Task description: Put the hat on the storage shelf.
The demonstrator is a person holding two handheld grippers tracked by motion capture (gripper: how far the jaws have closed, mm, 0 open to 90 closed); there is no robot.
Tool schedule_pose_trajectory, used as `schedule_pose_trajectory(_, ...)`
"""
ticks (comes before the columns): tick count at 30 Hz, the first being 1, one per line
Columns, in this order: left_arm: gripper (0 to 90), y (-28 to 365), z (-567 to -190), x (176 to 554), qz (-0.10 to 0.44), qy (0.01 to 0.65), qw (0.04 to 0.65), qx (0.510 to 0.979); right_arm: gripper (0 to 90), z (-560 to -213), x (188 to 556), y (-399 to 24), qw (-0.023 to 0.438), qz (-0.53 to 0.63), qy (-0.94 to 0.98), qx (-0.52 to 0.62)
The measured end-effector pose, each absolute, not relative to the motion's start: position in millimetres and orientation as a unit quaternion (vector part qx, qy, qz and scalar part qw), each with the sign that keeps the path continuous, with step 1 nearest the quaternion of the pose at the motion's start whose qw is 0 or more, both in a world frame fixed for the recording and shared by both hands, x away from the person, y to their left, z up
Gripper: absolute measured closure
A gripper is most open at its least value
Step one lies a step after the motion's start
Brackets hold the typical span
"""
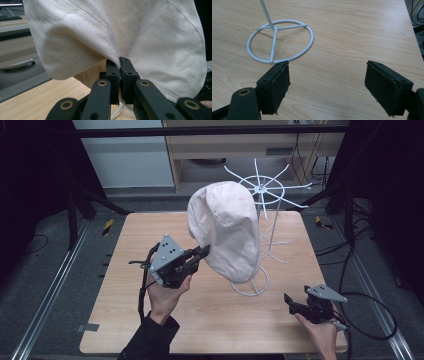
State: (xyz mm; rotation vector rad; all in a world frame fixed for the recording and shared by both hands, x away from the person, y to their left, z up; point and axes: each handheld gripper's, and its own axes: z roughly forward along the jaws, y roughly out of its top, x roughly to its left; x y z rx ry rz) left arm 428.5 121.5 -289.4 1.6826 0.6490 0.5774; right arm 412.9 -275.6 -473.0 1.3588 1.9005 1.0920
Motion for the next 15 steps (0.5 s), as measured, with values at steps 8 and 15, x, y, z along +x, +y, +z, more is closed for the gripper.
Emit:
schedule_pose_trajectory(8,70.7,124.3,-291.3,426.4,0.253,0.285,0.584,0.717,20.2,-472.8,412.9,-275.6,0.279,0.407,0.708,0.505)
schedule_pose_trajectory(15,55.5,130.7,-296.0,422.8,0.25,0.293,0.582,0.716,20.1,-472.7,412.8,-275.3,0.278,0.407,0.707,0.507)
